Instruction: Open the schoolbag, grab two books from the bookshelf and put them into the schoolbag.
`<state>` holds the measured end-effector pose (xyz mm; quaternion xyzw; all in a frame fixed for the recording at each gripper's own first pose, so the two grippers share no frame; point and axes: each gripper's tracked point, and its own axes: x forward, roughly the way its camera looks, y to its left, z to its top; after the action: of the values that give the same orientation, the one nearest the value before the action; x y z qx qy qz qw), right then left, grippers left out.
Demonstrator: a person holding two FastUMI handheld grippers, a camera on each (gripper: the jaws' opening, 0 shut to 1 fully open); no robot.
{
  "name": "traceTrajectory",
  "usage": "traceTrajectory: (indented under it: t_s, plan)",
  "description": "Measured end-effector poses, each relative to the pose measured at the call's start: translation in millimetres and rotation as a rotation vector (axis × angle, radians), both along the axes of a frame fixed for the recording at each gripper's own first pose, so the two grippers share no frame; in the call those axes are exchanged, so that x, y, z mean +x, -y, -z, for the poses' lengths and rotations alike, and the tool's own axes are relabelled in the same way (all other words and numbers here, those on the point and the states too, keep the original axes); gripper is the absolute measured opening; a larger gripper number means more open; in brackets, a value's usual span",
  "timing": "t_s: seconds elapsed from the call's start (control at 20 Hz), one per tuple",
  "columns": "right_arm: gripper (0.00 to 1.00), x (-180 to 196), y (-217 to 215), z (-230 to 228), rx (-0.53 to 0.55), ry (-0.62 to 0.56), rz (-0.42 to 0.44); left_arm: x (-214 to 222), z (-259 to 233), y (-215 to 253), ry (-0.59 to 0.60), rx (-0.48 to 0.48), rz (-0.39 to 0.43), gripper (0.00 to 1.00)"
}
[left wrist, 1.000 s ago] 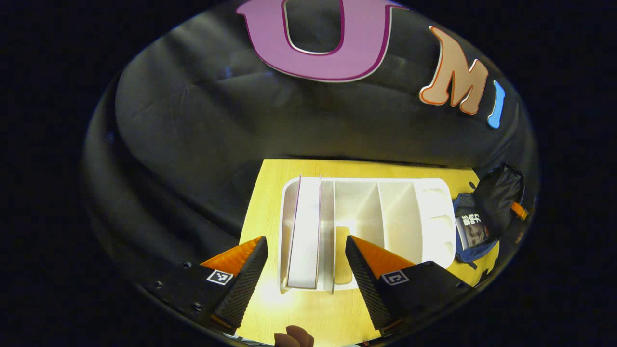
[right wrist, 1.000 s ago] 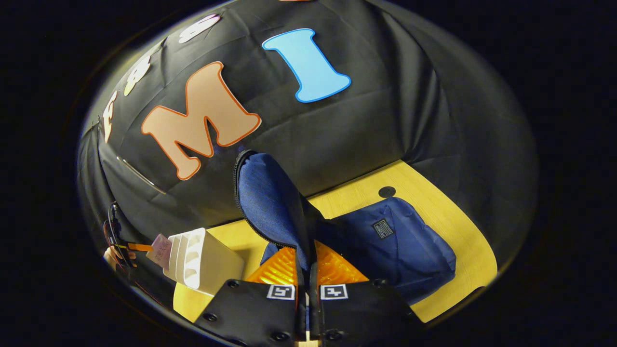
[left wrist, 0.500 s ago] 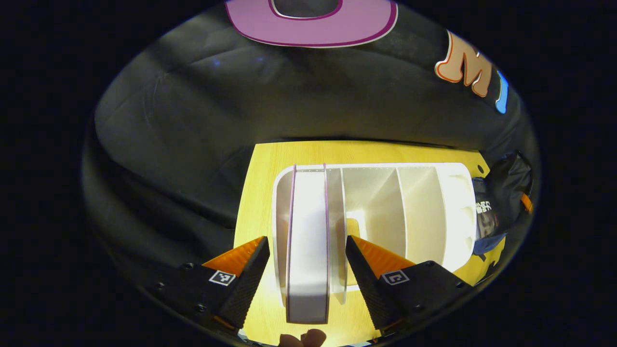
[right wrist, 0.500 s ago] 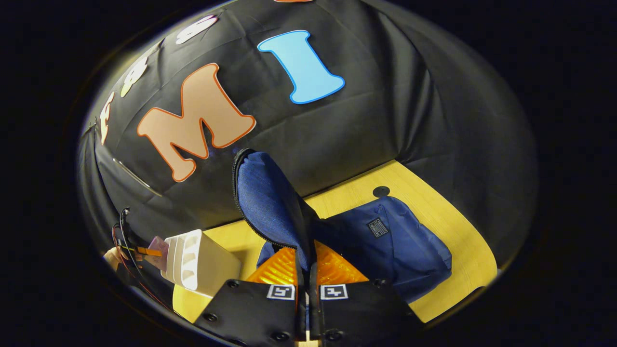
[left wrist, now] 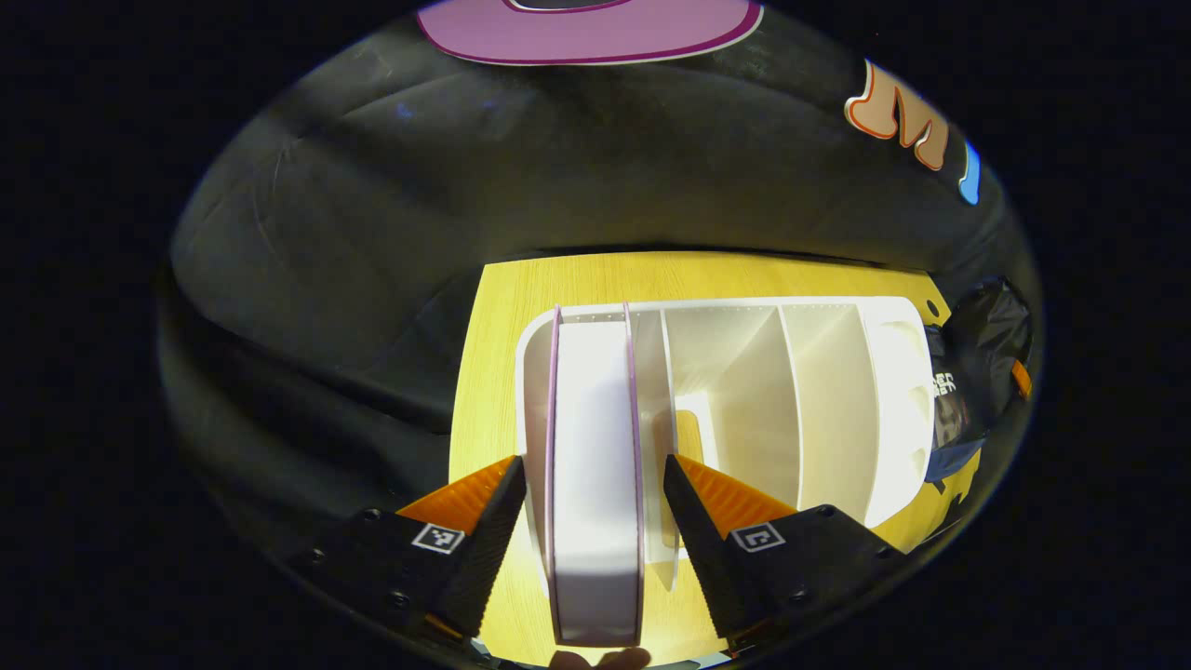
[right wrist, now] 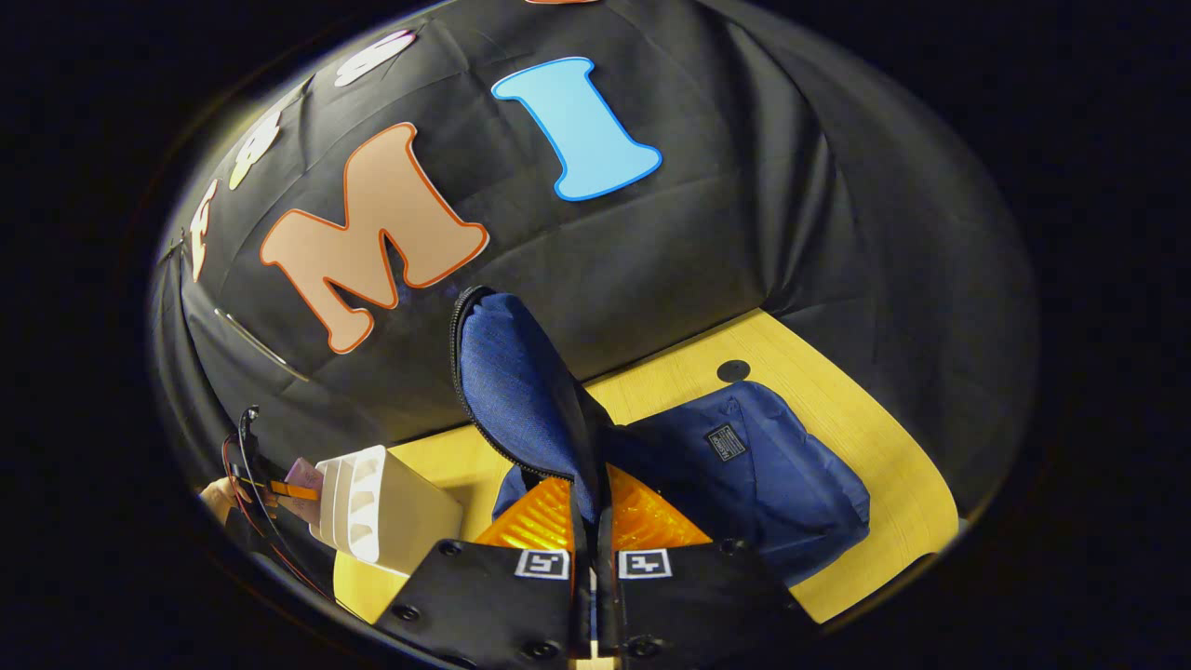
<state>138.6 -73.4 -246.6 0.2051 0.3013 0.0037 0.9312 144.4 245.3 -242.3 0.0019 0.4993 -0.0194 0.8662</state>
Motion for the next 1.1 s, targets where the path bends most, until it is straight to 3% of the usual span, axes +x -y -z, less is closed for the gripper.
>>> traceTrajectory:
  t_s: [0.2, 0.3, 0.35, 0.95, 1.1]
  plan:
    - [0.07, 1, -1, 2, 0.002, -0.005, 0.001, -5, 11, 3, -0.067, -0.003, 0.006, 0.70]
    - [0.07, 1, -1, 2, -0.001, -0.006, 0.001, -10, 14, 3, -0.090, -0.015, 0.005, 0.43]
    - [0.05, 2, -2, 3, -0.004, -0.005, 0.001, -6, 15, 3, -0.082, -0.016, 0.008, 0.40]
    - [0.07, 2, -2, 3, -0.017, -0.011, -0.008, 0, 2, -4, -0.044, 0.038, -0.019, 0.38]
    - [0.05, 2, -2, 2, -0.012, -0.012, -0.009, -6, -18, -10, -0.044, 0.003, -0.044, 0.37]
